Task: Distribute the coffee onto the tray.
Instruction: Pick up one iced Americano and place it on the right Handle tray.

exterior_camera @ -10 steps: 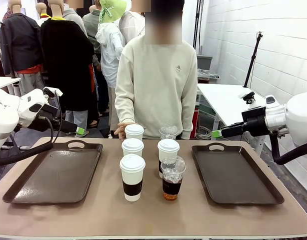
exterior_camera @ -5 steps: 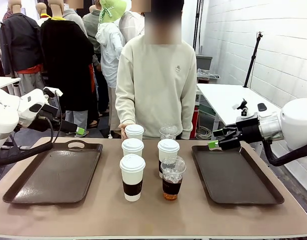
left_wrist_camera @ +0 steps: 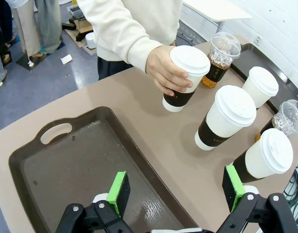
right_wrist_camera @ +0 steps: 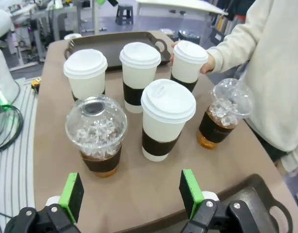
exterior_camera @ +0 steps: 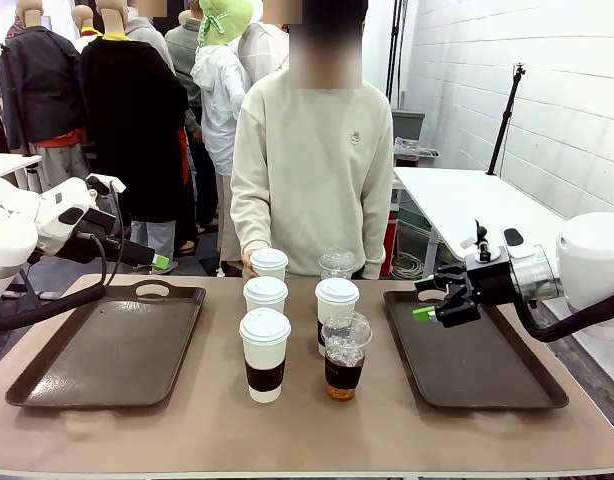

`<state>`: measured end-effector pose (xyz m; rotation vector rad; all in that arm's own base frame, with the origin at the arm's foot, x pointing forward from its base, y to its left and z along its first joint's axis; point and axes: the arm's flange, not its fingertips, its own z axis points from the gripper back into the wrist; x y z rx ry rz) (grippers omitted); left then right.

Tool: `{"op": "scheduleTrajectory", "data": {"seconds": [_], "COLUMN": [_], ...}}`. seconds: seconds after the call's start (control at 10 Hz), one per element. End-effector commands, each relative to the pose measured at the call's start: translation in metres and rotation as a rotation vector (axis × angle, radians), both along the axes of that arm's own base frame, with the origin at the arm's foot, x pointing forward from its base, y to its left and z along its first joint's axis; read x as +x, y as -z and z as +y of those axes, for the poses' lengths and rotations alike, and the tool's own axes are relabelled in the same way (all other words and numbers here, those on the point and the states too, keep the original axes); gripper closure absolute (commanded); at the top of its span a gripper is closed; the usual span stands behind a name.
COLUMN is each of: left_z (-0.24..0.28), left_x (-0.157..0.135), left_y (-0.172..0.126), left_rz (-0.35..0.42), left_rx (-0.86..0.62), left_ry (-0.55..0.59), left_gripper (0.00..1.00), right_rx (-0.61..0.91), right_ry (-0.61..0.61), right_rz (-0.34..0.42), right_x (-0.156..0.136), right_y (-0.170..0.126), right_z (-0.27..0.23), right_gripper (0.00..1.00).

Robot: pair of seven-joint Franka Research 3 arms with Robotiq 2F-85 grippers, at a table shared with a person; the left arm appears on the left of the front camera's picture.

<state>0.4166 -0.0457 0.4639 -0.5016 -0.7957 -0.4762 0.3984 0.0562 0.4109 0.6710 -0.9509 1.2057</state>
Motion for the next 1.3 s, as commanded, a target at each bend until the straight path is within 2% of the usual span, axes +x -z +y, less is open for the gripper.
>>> {"op": "scheduleTrajectory", "data": {"seconds": [0.0, 0.1, 0.6, 0.7, 1.2], "left_z": [0.002, 0.002, 0.002, 0.002, 0.002], "left_x": [0.0, 0.0, 0.0, 0.0, 0.0], "left_y": [-0.002, -0.002, -0.002, -0.002, -0.002], "left_rz": [0.003, 0.003, 0.003, 0.003, 0.003], "left_rx": [0.017, 0.017, 0.017, 0.017, 0.017], "left_ry": [0.006, 0.006, 0.006, 0.006, 0.006], "left_gripper": [0.0, 0.0, 0.0, 0.0, 0.0], "right_rx": [-0.001, 0.0, 0.0, 0.02, 0.1], "right_ry": [0.004, 0.0, 0.006, -0.02, -0.181], "right_rz": [0.003, 0.0, 0.001, -0.034, -0.009], "right_x": [-0.01, 0.0, 0.0, 0.003, 0.006], "right_y": [0.009, 0.0, 0.001, 0.018, 0.093], "right_z": [0.002, 0.0, -0.003, 0.003, 0.026], "right_gripper": [0.0, 0.0, 0.0, 0.0, 0.0]}}
